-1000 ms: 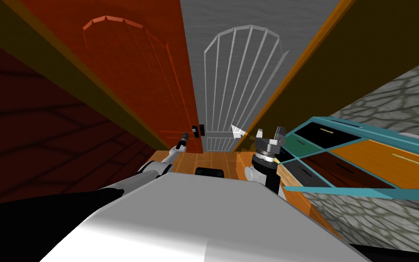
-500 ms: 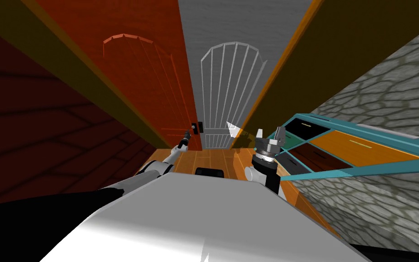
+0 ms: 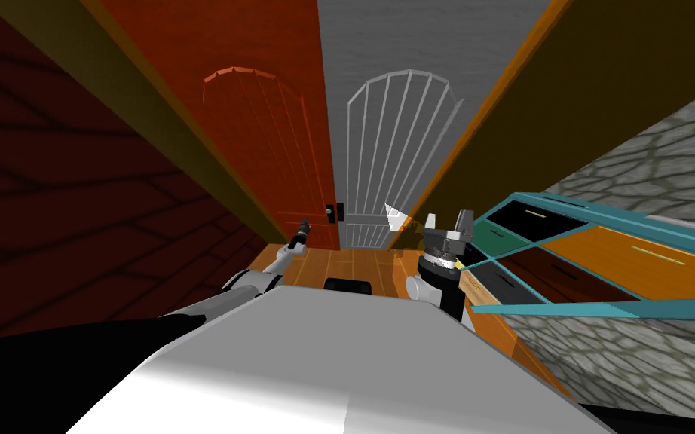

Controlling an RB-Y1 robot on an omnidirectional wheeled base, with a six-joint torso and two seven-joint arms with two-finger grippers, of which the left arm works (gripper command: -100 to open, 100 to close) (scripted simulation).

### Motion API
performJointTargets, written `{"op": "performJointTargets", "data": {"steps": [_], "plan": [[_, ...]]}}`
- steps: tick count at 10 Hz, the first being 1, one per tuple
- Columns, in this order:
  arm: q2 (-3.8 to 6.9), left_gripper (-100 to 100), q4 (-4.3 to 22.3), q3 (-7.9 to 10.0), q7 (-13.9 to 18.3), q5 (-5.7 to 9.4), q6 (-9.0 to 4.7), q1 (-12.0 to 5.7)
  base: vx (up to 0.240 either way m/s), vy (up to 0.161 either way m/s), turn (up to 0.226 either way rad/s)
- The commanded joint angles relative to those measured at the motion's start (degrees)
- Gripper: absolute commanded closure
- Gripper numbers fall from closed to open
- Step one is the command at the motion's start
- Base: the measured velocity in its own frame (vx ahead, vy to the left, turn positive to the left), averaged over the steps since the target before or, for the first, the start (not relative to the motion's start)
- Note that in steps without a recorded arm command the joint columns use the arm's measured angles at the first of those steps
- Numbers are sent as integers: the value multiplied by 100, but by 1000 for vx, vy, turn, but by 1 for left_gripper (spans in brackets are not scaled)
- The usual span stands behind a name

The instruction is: Pull the door open

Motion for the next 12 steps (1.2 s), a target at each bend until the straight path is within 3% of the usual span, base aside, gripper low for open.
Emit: {"op": "performJointTargets", "data": {"steps": [1, 4, 7, 8, 9, 12], "plan": [[11, -100, 84, 37, -25, 6, -33, -21, 165, 90, -24], [-72, -100, 54, 1, -40, -10, -54, -100, 198, -40, -82], [-269, -100, -47, -128, -47, -53, -78, -288, 210, -116, -170], [-249, -100, -64, -78, -80, -41, -44, -238, 98, -61, -44], [-249, 100, -64, -78, -80, -41, -44, -238, -11, 7, 44], [-249, 100, -64, -78, -80, -41, -44, -238, -29, 15, -15]]}}
